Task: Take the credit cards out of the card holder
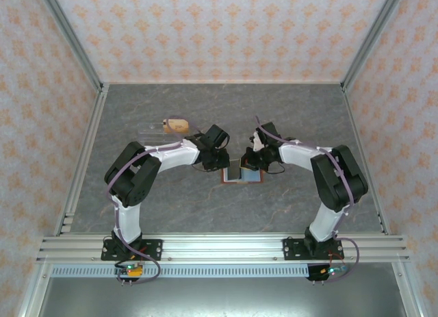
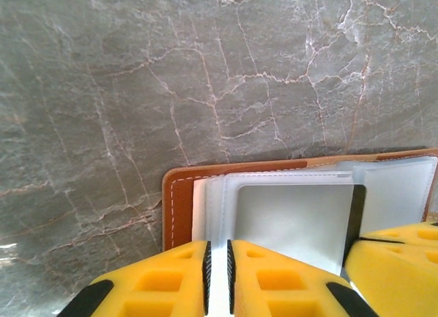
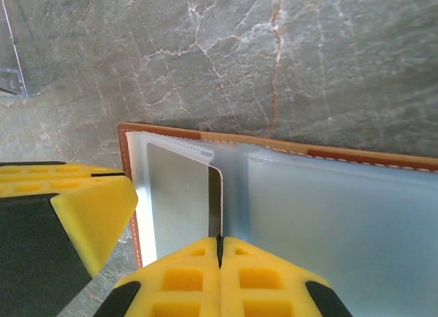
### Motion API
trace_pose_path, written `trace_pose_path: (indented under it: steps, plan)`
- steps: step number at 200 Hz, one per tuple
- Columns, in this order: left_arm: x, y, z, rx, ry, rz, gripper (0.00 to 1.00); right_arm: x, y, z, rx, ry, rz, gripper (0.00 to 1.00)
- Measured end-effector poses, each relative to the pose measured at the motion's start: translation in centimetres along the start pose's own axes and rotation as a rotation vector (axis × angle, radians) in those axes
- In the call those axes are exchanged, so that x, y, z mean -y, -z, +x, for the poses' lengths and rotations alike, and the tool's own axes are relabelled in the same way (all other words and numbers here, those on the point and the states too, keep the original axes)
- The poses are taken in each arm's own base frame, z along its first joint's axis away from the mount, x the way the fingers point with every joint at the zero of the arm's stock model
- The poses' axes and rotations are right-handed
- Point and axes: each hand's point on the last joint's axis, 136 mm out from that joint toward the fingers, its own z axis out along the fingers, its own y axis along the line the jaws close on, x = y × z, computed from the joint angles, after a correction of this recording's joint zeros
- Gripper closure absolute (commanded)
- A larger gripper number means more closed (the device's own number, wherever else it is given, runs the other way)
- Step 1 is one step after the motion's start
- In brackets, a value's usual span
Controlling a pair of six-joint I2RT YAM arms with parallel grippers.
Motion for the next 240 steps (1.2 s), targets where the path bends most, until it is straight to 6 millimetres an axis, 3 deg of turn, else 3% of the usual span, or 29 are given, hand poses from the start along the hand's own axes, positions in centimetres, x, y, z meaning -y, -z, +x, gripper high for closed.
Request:
trace_pose_path:
  steps: [63,127,183,240]
  plan:
    - [0.5,0.3,0.1,-0.007,-0.006,0.021,0.9,1.4,0.4,-0.4,0.036,-0.007,0.083,1.0]
    - [2.0,0.5,0.2,-0.023,-0.017,0.091,0.94,1.3,0.4,-0.3,0.032,-0.005,0.081,1.0]
    - [2.6,-0.2,0.2,-0.043,-0.051,0.087,0.95,1.4,0.4,-0.3,0.031,-0.001,0.081,1.0]
    - [2.0,-1.2,0.4,-0.063,-0.062,0.061,0.95,1.4,0.4,-0.3,0.032,-0.003,0.081,1.0]
